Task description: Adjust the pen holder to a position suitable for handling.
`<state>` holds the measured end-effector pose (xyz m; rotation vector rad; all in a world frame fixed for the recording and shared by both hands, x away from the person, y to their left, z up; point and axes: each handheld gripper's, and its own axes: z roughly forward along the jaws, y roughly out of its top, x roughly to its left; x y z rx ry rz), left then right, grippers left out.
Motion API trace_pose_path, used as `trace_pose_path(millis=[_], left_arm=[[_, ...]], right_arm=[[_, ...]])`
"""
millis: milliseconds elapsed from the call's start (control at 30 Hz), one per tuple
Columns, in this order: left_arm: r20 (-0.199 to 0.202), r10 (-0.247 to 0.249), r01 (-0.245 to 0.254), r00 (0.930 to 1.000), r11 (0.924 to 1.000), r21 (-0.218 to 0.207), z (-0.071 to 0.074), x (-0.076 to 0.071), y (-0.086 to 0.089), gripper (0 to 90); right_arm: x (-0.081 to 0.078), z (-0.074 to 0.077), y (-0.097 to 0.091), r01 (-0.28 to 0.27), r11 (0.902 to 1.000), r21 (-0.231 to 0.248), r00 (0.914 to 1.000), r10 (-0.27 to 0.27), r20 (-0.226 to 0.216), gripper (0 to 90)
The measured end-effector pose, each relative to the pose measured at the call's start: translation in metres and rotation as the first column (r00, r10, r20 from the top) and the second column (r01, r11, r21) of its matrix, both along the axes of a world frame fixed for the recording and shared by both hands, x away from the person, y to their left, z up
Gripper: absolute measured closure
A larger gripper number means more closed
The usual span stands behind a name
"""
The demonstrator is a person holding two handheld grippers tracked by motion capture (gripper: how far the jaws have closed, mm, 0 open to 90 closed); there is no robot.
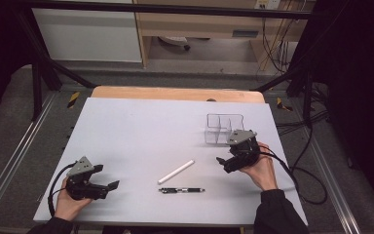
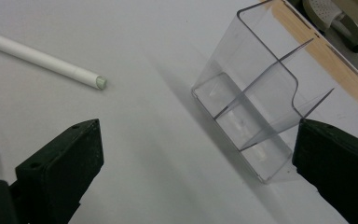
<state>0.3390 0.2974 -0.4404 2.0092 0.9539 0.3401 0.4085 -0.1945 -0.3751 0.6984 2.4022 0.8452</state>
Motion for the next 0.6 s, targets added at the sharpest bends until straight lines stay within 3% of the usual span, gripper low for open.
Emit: trace_pose_path(millis=[600], left_arm=[[-0.001,-0.005,0.005,1.0000,1.0000,0.004,0.000,0.000,0.000,6.8]], right_arm=[[0.024,0.006,0.010,-0.037,0.9933,-0.109,0.9989,0.040,0.025,10.3]])
